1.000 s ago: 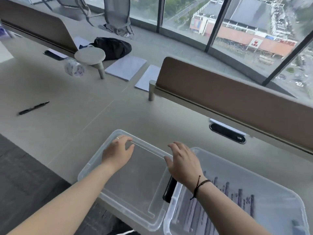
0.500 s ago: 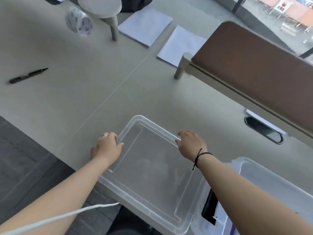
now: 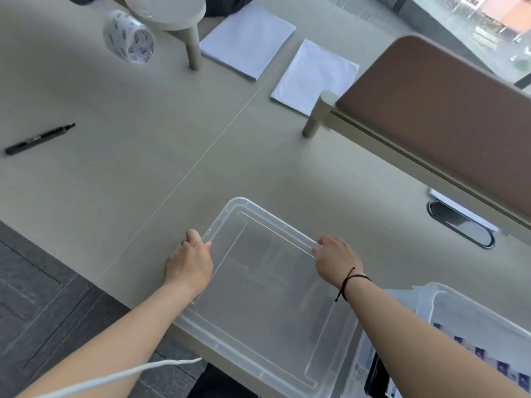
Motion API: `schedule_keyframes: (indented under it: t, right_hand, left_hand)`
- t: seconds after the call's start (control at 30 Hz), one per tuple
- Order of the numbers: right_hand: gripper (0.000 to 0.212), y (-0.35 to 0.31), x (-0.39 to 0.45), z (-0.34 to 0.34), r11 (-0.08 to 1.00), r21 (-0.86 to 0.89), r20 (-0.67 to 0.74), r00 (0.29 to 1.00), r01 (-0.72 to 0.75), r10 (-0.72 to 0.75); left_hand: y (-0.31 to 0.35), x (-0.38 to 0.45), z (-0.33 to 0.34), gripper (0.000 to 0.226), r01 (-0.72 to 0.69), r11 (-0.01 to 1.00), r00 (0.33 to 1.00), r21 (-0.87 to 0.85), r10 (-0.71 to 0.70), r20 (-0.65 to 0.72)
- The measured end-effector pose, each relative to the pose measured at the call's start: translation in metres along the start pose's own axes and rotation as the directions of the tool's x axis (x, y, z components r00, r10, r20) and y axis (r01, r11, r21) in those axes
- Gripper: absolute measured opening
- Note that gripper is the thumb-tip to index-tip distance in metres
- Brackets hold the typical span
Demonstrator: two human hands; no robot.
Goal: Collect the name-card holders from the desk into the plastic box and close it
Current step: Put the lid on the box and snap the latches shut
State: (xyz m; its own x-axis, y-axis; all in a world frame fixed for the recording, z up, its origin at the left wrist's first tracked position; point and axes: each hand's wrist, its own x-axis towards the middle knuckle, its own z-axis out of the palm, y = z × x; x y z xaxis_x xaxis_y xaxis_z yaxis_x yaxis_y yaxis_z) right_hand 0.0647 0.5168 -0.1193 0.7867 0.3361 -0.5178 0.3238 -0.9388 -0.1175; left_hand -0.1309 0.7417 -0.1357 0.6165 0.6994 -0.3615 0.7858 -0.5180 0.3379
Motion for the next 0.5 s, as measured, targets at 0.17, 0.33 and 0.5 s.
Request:
schedule_keyframes:
  t: [0.17, 0.33, 0.5]
  right_hand:
    - [0.038, 0.018, 0.003, -0.004, 0.980, 0.154, 0.087, 0.990, -0.125, 0.112]
    - [0.048, 0.029, -0.007, -0.016, 0.829, 0.491, 0.104, 0.963, -0.268, 0.250]
    - [0.038, 0.022, -0.021, -0.039, 0.584, 0.755, 0.139, 0.943, -0.298, 0.301]
  left_hand:
    - [-0.003, 0.013, -0.018, 0.017, 0.014, 0.992, 1.000, -0.126, -0.017, -0.020]
    - [-0.012, 0.028, -0.032, 0.022, 0.063, 0.996, 0.994, -0.070, -0.069, -0.083]
    - [-0.008, 0.036, -0.041, 0.036, 0.154, 0.980, 0.983, -0.129, -0.166, -0.083]
